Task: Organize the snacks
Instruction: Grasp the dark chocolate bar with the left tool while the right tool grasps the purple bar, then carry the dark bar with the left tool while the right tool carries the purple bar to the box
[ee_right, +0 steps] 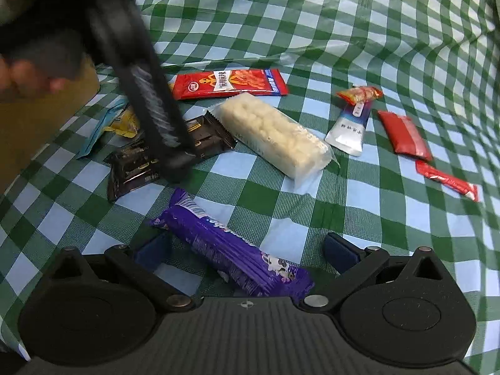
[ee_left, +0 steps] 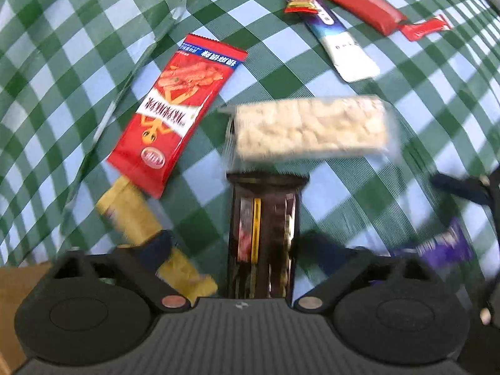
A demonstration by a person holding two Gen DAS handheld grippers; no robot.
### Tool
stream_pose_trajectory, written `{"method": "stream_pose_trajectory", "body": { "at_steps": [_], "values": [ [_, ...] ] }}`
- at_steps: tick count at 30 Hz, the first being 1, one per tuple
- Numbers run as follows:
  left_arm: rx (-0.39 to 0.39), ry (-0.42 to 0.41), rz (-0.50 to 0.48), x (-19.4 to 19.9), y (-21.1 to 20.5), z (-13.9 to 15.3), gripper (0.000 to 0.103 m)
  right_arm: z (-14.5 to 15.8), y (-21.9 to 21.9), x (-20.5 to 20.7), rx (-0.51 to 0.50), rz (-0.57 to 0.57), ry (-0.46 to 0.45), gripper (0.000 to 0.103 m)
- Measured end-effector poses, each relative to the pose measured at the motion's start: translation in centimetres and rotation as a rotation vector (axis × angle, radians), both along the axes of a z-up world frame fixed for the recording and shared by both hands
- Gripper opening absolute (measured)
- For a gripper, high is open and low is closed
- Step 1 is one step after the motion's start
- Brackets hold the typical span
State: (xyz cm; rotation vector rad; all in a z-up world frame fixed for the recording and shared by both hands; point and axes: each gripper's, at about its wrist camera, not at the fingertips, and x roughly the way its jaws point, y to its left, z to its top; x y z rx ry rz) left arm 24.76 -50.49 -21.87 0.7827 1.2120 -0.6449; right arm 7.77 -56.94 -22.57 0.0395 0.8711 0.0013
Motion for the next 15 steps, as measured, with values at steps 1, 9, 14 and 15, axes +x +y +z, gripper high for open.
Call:
{"method": "stream_pose_trajectory", "body": {
  "at_steps": [1,9,14,15],
  "values": [
    [-0.024,0.031,0.018,0.3,0.1,0.0,0.073,-0.1,0.1,-0.1,0.004,0.001,-0.012,0.101],
    [-0.112,0.026,0.119,-0.8,2.9,2.9,0.043,1.6,1.5,-2.2,0.035,-0.042,-0.049,0.017],
    [-0.194,-0.001,0.142,-4.4,6.1,8.1,0.043,5.1,1.9,-6.4,0.105,-0.268,-0.085,0.017],
    [-0.211,-0.012,0.145,-5.2,6.9,9.1,0.043,6.0,2.0,-7.2,0.124,-0.309,-0.099,0.017]
  ]
}}
